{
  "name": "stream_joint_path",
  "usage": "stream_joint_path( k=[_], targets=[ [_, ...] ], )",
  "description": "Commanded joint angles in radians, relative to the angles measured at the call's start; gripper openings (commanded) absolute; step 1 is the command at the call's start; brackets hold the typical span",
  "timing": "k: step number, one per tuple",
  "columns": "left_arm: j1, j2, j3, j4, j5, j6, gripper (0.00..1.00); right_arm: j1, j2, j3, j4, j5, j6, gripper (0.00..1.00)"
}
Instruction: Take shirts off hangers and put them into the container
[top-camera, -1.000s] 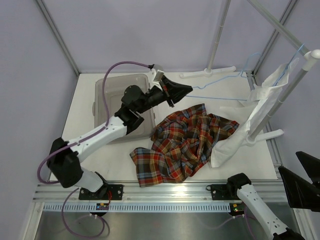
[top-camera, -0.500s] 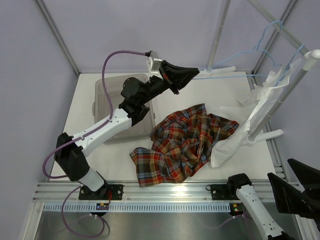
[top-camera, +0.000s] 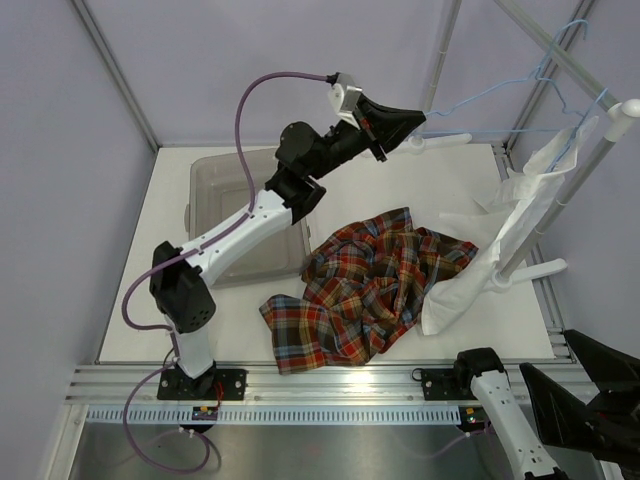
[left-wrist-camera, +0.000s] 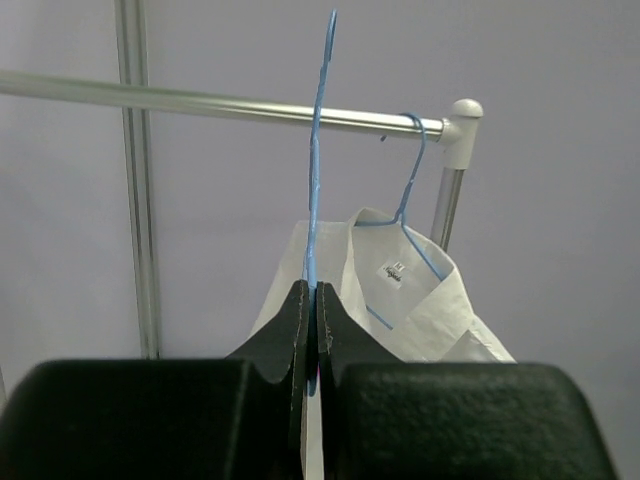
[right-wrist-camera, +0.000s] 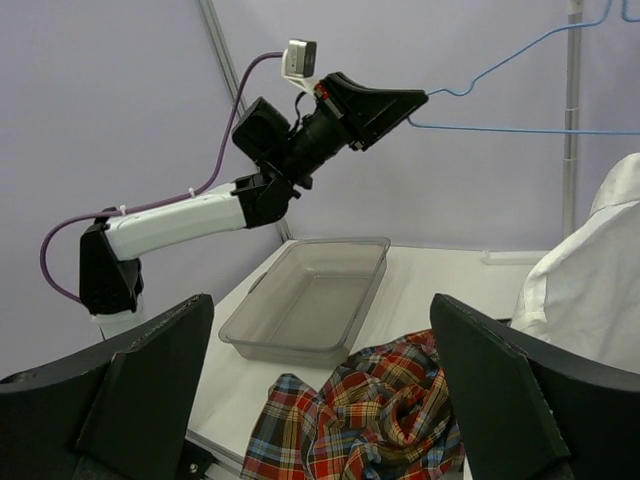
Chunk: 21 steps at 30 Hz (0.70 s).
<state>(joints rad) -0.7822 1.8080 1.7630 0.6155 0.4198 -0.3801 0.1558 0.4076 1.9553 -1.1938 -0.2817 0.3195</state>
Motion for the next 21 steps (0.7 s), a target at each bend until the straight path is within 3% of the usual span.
stream_joint_path(
  k=[1,9,15,17,18,19,21],
  targets=[
    [0.011,0.051,0.113,-0.051,0.008,0.043,0.0,-0.013,-0.004,-0.021,0.02,-0.051,-0.002,1.0],
    [0.034,0.131,0.202,-0.103,0.014,0.032,0.0,-0.015,-0.003,-0.03,0.025,-0.05,-0.003,0.99],
    [0.037,0.11,0.127,-0.129,-0.019,0.047,0.01,-0.018,-0.003,-0.041,0.036,-0.05,0.001,0.99],
    [0.038,0.1,0.104,-0.158,-0.044,0.061,0.08,-0.018,-0.001,-0.042,0.036,-0.045,0.001,1.0],
    [0.041,0.087,0.073,-0.172,-0.053,0.066,0.24,-0.016,-0.001,-0.044,0.036,-0.047,0.003,0.99],
    [0.043,0.076,0.053,-0.19,-0.061,0.076,0.32,-0.019,-0.003,-0.047,0.037,-0.048,0.004,0.99],
    [0.046,0.029,-0.038,-0.192,-0.096,0.093,0.39,-0.019,-0.004,-0.053,0.042,-0.051,0.007,0.99]
  ],
)
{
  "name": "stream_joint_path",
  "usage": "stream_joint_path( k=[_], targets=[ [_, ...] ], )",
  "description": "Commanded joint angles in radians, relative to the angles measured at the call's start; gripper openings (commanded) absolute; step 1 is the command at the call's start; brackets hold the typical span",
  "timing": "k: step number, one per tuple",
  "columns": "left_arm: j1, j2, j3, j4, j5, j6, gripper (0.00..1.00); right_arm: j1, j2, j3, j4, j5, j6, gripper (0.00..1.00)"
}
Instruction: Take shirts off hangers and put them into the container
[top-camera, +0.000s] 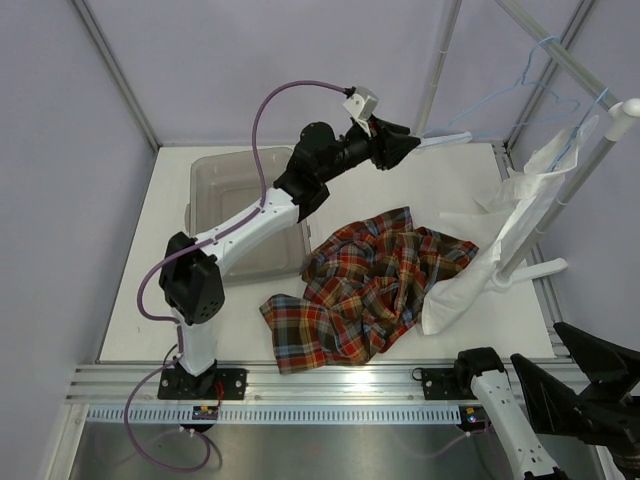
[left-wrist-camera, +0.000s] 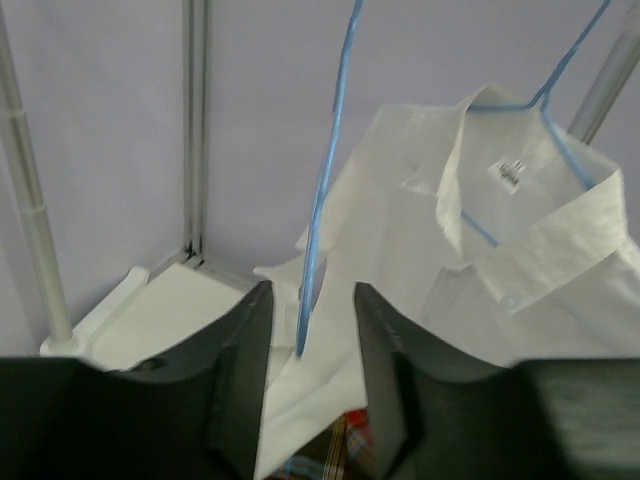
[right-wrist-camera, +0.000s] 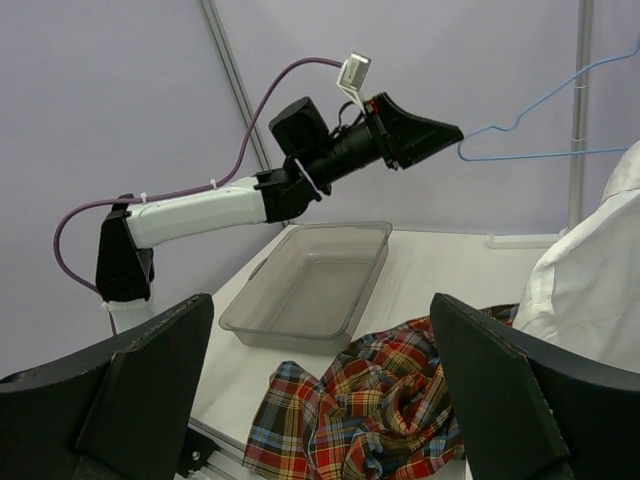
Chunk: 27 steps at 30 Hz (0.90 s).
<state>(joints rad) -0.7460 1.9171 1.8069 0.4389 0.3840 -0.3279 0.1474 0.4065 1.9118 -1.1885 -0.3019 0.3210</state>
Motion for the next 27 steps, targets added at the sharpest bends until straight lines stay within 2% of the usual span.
stream_joint_path(
  k=[1,7,8,13,16,17,19,20,23,27],
  targets=[
    [0.008,-0.098,-0.107,-0.026,-0.075,0.064,0.46,-0.011,-0.005,-0.016,0.036,-0.035,0.007,1.0],
    [0.019,-0.252,-0.237,-0.168,-0.171,0.174,0.75,-0.012,-0.011,-0.057,0.061,-0.069,0.024,1.0],
    [0.02,-0.274,-0.248,-0.195,-0.201,0.191,0.98,-0.012,-0.012,-0.065,0.069,-0.074,0.023,1.0],
    [0.02,-0.398,-0.261,-0.451,-0.338,0.306,0.99,-0.014,-0.006,-0.118,0.101,-0.091,0.036,0.99],
    [0.016,-0.478,-0.299,-0.595,-0.505,0.36,0.99,-0.014,-0.003,-0.175,0.151,-0.121,0.055,0.99],
    [0.004,-0.496,-0.319,-0.614,-0.625,0.377,0.99,-0.014,-0.003,-0.194,0.167,-0.131,0.062,0.99],
    [-0.012,-0.539,-0.392,-0.649,-0.754,0.446,0.99,-0.016,0.0,-0.25,0.2,-0.164,0.084,1.0],
    [-0.032,-0.547,-0.418,-0.651,-0.892,0.472,0.99,-0.016,0.005,-0.27,0.234,-0.175,0.09,0.99],
    [-0.049,-0.543,-0.497,-0.664,-1.073,0.53,0.99,-0.019,0.015,-0.333,0.292,-0.204,0.112,1.0],
    [-0.064,-0.475,-0.538,-0.688,-1.235,0.527,0.99,-0.014,0.049,-0.358,0.302,-0.212,0.096,1.0]
  ],
)
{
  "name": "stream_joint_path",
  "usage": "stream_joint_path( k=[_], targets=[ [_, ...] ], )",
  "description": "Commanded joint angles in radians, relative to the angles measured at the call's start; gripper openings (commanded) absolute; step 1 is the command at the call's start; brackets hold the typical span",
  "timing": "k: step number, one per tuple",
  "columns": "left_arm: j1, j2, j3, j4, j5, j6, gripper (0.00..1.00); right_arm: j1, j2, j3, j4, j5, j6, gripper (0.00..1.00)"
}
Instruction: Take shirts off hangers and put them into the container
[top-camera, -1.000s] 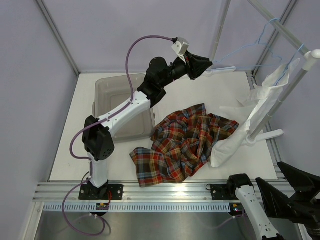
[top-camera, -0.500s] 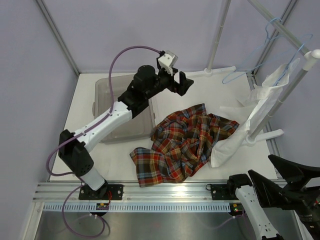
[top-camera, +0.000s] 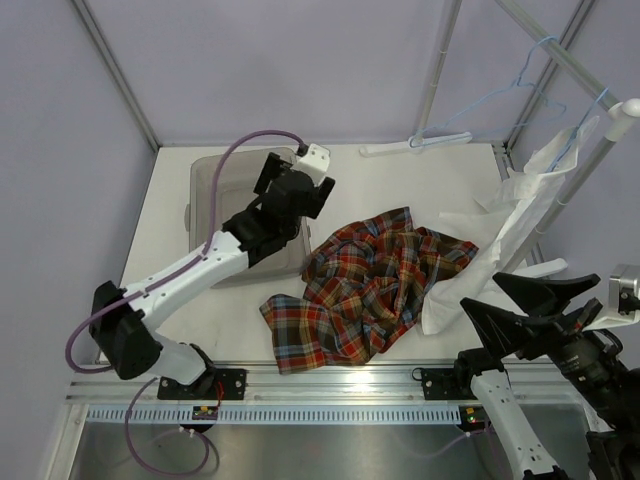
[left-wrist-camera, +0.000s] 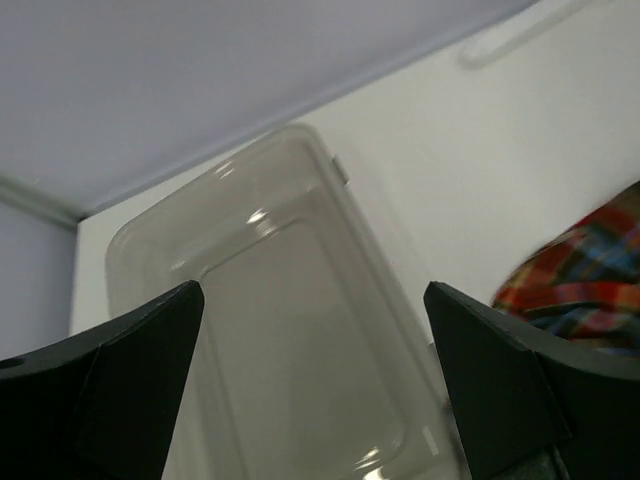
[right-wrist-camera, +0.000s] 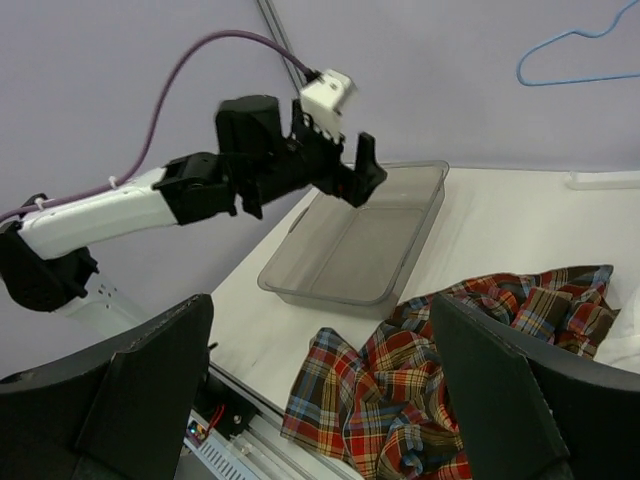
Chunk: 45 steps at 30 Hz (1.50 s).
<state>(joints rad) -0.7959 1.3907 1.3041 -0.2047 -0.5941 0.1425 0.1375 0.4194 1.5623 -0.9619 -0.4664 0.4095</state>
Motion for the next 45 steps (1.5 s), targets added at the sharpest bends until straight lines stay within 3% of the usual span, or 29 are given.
stream_joint_path(
  k=[1,5,13,31,36,40,42,45],
  targets=[
    [-0.023,0.082,-0.051,-0.038,-0.297,0.069,0.99,-0.004,0.039,-0.025,0.086,-0.046,0.006,0.99],
    [-0.086,0.16,-0.048,0.001,-0.482,0.118,0.99,0.002,0.058,-0.062,0.094,-0.052,0.009,0.99],
    [-0.173,0.209,-0.032,0.097,-0.598,0.226,0.99,0.014,0.064,-0.136,0.078,-0.02,-0.018,0.99],
    [-0.203,0.071,-0.086,0.222,-0.664,0.332,0.99,0.016,0.154,-0.272,0.083,-0.015,-0.058,1.0],
    [-0.201,-0.021,-0.011,-0.068,-0.592,0.033,0.99,0.016,0.244,-0.303,0.042,0.014,-0.08,0.99],
    [-0.2,-0.151,0.037,-0.322,-0.424,-0.194,0.99,0.016,0.28,-0.327,0.041,0.038,-0.087,0.99],
    [-0.2,-0.246,0.018,-0.367,-0.363,-0.297,0.99,0.017,0.286,-0.346,0.055,0.048,-0.086,0.99],
    [-0.197,-0.382,-0.055,-0.397,-0.153,-0.397,0.99,0.017,0.312,-0.372,0.069,0.022,-0.075,0.99]
  ],
)
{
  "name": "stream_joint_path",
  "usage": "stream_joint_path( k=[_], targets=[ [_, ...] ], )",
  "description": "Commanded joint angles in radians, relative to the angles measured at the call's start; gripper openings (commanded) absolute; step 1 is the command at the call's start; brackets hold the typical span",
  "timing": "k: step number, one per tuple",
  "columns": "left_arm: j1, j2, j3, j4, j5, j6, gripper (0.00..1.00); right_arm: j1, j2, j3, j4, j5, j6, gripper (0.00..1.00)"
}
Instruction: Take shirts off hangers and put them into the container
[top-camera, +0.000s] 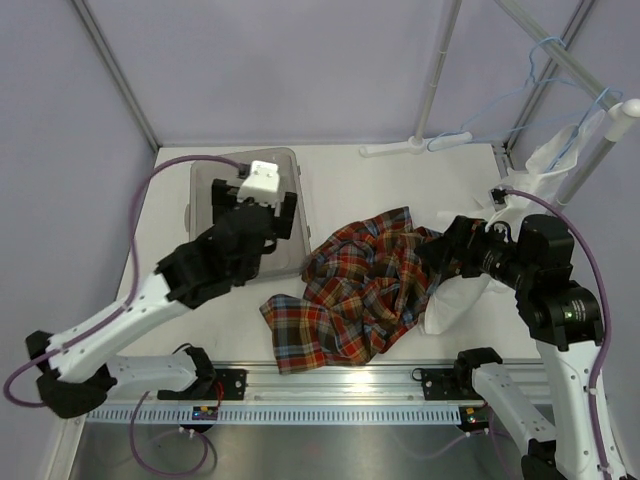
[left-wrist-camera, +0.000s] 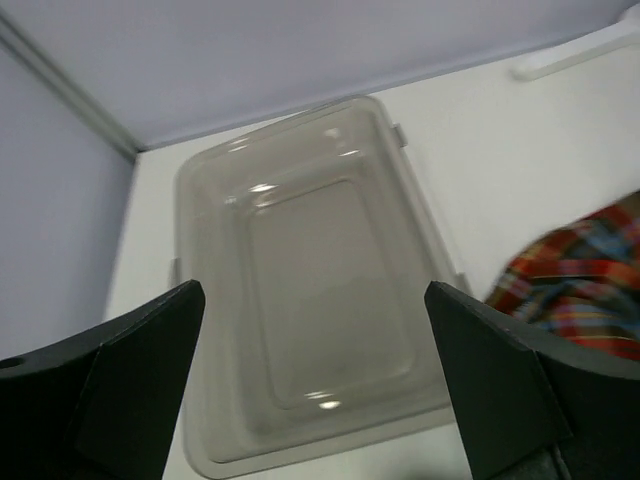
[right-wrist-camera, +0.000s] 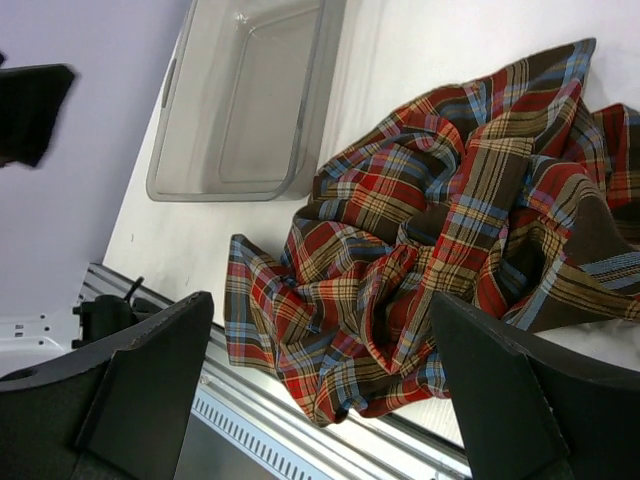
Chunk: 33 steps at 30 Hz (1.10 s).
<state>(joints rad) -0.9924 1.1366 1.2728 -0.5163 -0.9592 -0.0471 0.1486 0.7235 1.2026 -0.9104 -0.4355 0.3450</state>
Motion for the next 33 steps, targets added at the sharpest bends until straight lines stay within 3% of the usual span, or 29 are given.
stream_joint_path(
  k=[1,3,5,7,9,14,15,19,26,33],
  targets=[
    [0.0,-0.162,-0.048,-0.068,0.262,-0.224,0.99,0.008,0.016,-0.017,0.019,-0.022,-0.008,0.99],
    [0.0,-0.221,-0.104,-0.028,0.379,-0.264,0.99,0.011,0.004,-0.044,0.045,-0.043,0.0,0.98],
    [0.0,-0.285,-0.202,0.071,0.596,-0.276,0.95,0.017,-0.015,-0.049,0.053,-0.039,0.005,0.98],
    [-0.002,-0.311,-0.304,0.177,0.75,-0.295,0.86,0.017,-0.042,-0.029,0.033,-0.019,0.003,0.98],
    [-0.024,-0.301,-0.349,0.223,0.803,-0.324,0.83,0.017,-0.064,0.018,0.01,-0.022,0.006,0.99],
    [-0.207,-0.191,-0.388,0.288,0.628,-0.321,0.85,0.019,-0.076,0.173,-0.057,-0.071,0.022,0.99],
    [-0.28,-0.172,-0.382,0.288,0.519,-0.323,0.85,0.017,-0.084,0.192,-0.068,-0.071,0.022,0.99],
    [-0.423,-0.057,-0.326,0.234,0.32,-0.329,0.9,0.019,-0.11,0.255,-0.105,-0.081,0.029,0.99],
    [-0.492,0.26,-0.164,0.041,0.214,-0.424,0.93,0.017,-0.165,0.325,-0.153,-0.103,0.043,0.99],
    [-0.493,0.393,-0.11,0.107,0.283,-0.405,0.97,0.017,-0.21,0.322,-0.199,-0.094,0.022,0.99]
  ],
)
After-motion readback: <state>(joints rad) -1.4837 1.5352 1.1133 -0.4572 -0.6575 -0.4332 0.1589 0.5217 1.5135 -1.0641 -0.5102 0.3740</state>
